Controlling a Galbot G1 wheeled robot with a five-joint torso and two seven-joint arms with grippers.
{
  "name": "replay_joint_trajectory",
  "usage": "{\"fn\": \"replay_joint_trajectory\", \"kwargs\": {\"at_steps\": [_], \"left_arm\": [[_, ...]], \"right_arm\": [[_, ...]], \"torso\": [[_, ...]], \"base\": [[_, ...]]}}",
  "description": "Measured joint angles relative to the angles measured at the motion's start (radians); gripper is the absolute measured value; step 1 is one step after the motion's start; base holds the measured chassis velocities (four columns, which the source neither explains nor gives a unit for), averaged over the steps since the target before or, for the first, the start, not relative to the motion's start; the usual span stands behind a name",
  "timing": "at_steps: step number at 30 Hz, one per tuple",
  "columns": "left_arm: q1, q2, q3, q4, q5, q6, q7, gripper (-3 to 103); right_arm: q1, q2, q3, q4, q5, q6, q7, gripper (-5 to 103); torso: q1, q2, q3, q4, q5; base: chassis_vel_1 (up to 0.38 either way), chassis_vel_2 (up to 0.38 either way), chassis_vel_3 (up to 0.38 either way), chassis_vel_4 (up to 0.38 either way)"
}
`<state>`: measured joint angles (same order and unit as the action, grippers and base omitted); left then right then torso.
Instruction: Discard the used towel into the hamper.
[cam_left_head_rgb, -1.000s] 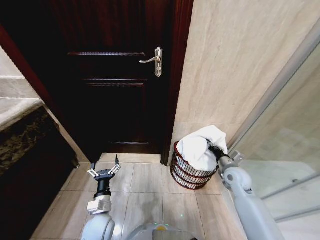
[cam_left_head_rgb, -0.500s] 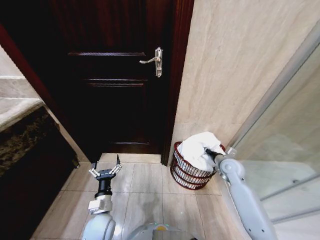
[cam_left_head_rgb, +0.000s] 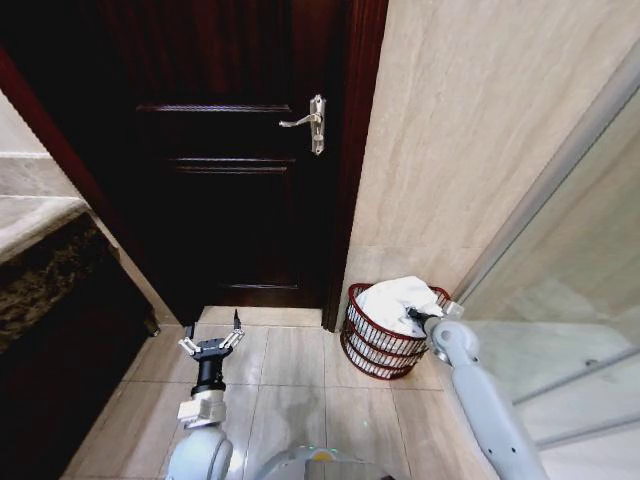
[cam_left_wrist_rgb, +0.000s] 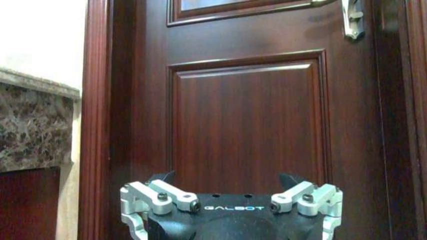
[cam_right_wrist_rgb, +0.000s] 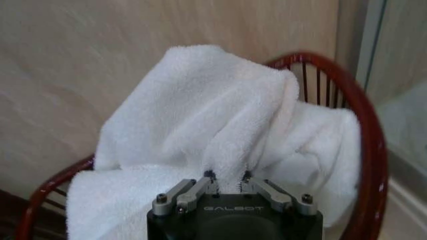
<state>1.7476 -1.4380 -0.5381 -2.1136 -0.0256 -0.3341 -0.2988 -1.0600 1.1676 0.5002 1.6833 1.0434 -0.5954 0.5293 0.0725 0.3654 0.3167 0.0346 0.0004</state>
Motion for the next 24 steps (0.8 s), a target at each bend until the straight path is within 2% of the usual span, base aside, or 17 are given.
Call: {"fn": "replay_joint_trajectory", "kwargs": {"at_steps": [2,3,4,5,7,8,10,11,12,13,15,16,20,21,22,23,24], "left_arm": [[0.000,0.004,-0.001,-0.001,0.000,0.001,0.000,100],[-0.001,0.007,-0.001,-0.001,-0.001,0.003,0.000,100],[-0.003,0.009,-0.001,0.000,-0.001,0.006,0.001,100],[-0.005,0.008,0.002,0.003,0.000,0.008,0.002,100],[-0.005,0.007,0.006,0.005,0.000,0.011,0.003,100],[-0.004,0.005,0.011,0.009,0.003,0.013,0.003,100],[-0.003,0.001,0.016,0.015,0.007,0.013,0.004,100],[-0.003,-0.001,0.017,0.019,0.011,0.013,0.004,100],[-0.003,-0.003,0.018,0.023,0.013,0.013,0.004,100],[-0.003,-0.005,0.017,0.026,0.014,0.013,0.004,100],[-0.004,-0.005,0.016,0.030,0.014,0.014,0.004,100],[-0.005,-0.005,0.014,0.034,0.015,0.015,0.003,100],[-0.006,-0.005,0.010,0.038,0.015,0.016,0.002,100],[-0.006,-0.004,0.008,0.038,0.015,0.016,0.002,100],[-0.006,-0.003,0.006,0.038,0.015,0.016,0.002,100],[-0.007,-0.002,0.005,0.038,0.015,0.017,0.001,100],[-0.008,-0.001,0.003,0.037,0.014,0.017,0.001,100]], "right_arm": [[-0.018,-0.005,0.006,0.032,-0.013,0.005,0.001,10],[-0.039,-0.009,0.012,0.066,-0.032,0.013,0.001,19],[-0.069,-0.013,0.020,0.112,-0.061,0.028,0.001,19],[-0.107,-0.017,0.028,0.170,-0.104,0.050,0.001,30],[-0.134,-0.019,0.036,0.208,-0.141,0.067,-0.002,30],[-0.165,-0.021,0.045,0.248,-0.194,0.089,-0.011,41],[-0.192,-0.026,0.052,0.289,-0.252,0.117,-0.021,41],[-0.201,-0.030,0.056,0.310,-0.284,0.133,-0.031,51],[-0.202,-0.034,0.060,0.325,-0.306,0.143,-0.046,51],[-0.195,-0.036,0.061,0.332,-0.319,0.152,-0.059,62],[-0.169,-0.039,0.055,0.329,-0.326,0.171,-0.083,62],[-0.139,-0.042,0.044,0.309,-0.336,0.197,-0.110,73],[-0.077,-0.045,0.006,0.249,-0.378,0.257,-0.157,73],[-0.048,-0.046,-0.014,0.222,-0.388,0.269,-0.171,84],[-0.026,-0.047,-0.031,0.196,-0.386,0.271,-0.175,84],[-0.005,-0.047,-0.049,0.171,-0.382,0.271,-0.174,95],[0.010,-0.047,-0.069,0.148,-0.377,0.271,-0.169,95]], "torso": [[0.000,0.000,0.000,-0.0001,-0.0002],[0.000,0.000,0.000,-0.0001,-0.0004],[0.000,0.000,0.000,-0.0003,-0.0003],[0.000,0.000,0.000,-0.0004,-0.0003],[0.000,0.000,0.000,-0.0005,-0.0006],[0.000,0.000,0.000,-0.0007,-0.0007],[0.000,0.001,0.000,-0.0009,-0.0004],[0.000,0.001,0.000,-0.0009,-0.0005],[0.000,0.001,0.000,-0.0008,-0.0008],[0.000,0.001,0.000,-0.0007,-0.0007],[0.000,0.001,0.000,-0.0007,-0.0003],[0.000,0.001,0.000,-0.0002,-0.0006],[0.000,0.001,0.000,0.0000,-0.0001],[0.000,0.001,0.000,-0.0001,-0.0002],[0.000,0.001,0.000,-0.0001,-0.0009],[0.000,0.001,0.000,-0.0001,-0.0007],[0.000,0.001,0.000,-0.0001,0.0000]], "base": [[0.000,0.000,0.000,0.000],[0.000,0.000,0.000,0.000],[0.000,0.000,0.000,0.000],[0.000,0.000,0.000,0.000],[0.000,0.000,0.000,0.000],[0.000,0.000,0.000,0.000],[0.000,0.000,0.000,0.000],[0.000,0.000,0.000,0.000],[0.000,0.000,0.000,0.000],[0.000,0.000,0.000,0.000],[0.000,0.000,0.000,0.000],[0.000,0.000,0.000,0.000],[0.000,0.000,0.000,0.000],[0.000,0.000,0.000,0.000],[0.000,0.000,0.000,0.000],[0.000,0.000,0.000,0.000],[0.000,0.000,0.000,0.000]]}}
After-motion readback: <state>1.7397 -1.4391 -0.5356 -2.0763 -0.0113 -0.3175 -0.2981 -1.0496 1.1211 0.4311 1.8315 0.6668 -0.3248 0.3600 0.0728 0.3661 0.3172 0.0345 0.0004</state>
